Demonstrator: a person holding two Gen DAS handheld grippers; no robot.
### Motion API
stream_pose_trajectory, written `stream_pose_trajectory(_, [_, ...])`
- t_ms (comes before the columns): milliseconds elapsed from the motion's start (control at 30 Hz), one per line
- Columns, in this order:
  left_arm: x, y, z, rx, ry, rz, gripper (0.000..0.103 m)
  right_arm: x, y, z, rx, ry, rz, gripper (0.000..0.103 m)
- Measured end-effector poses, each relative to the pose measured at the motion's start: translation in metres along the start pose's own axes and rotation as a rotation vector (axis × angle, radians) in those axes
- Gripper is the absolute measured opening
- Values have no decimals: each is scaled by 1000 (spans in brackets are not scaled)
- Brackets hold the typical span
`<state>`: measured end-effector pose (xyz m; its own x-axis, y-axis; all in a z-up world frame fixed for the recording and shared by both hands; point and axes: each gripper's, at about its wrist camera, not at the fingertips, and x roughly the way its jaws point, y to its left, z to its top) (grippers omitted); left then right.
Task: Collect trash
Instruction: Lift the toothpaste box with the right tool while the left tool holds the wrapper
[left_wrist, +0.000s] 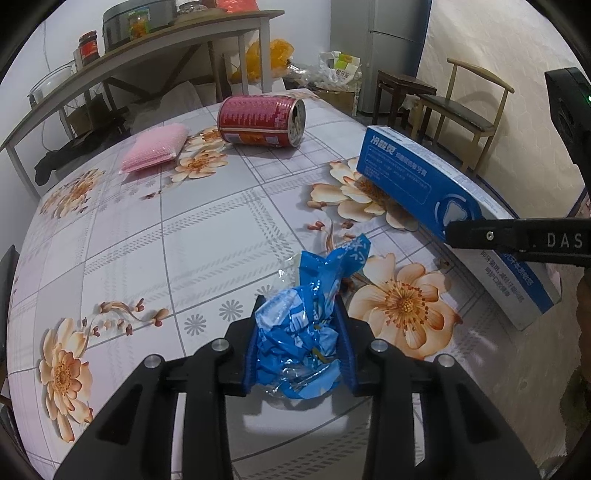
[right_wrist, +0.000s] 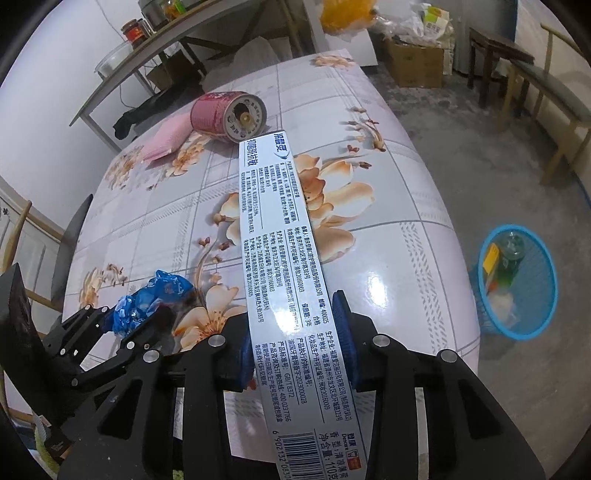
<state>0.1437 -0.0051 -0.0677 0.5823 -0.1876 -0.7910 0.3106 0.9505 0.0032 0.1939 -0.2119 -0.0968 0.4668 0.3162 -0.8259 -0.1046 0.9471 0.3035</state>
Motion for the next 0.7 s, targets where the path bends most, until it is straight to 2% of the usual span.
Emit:
stream_pose_trajectory(300, [-7, 2, 1, -30, -26, -4, 33, -6, -1, 4, 6, -9, 15, 35])
stream_pose_trajectory(700, [-48, 4, 5, -58, -129, -26, 32, -36, 15, -3, -1, -50, 26, 35])
